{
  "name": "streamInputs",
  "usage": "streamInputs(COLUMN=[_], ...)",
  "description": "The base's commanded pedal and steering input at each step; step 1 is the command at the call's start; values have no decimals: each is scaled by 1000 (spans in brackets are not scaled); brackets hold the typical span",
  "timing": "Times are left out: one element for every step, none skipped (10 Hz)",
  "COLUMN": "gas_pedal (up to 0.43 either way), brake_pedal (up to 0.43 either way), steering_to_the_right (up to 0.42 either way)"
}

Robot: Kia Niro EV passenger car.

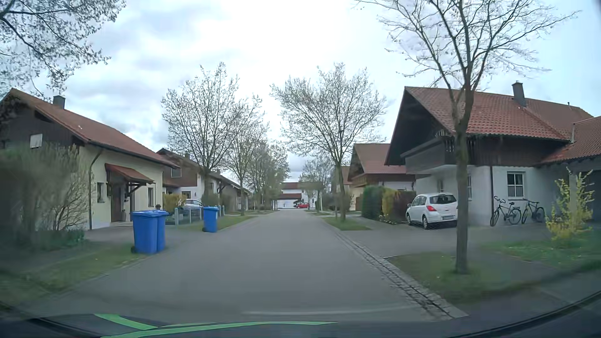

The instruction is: Follow the waypoints while adhering to traffic rules and regulations

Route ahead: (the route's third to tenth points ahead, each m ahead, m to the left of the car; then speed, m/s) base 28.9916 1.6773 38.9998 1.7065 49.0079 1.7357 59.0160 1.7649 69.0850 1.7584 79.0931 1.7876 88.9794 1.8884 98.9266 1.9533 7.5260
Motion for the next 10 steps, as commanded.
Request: streamInputs(gas_pedal=[67, 79, 79, 79, 79, 98, 98, 98, 110, 110], brake_pedal=[0, 0, 0, 0, 0, 0, 0, 0, 0, 0], steering_to_the_right=[0, 0, 0, 0, -1, -2, -2, -2, -2, -2])
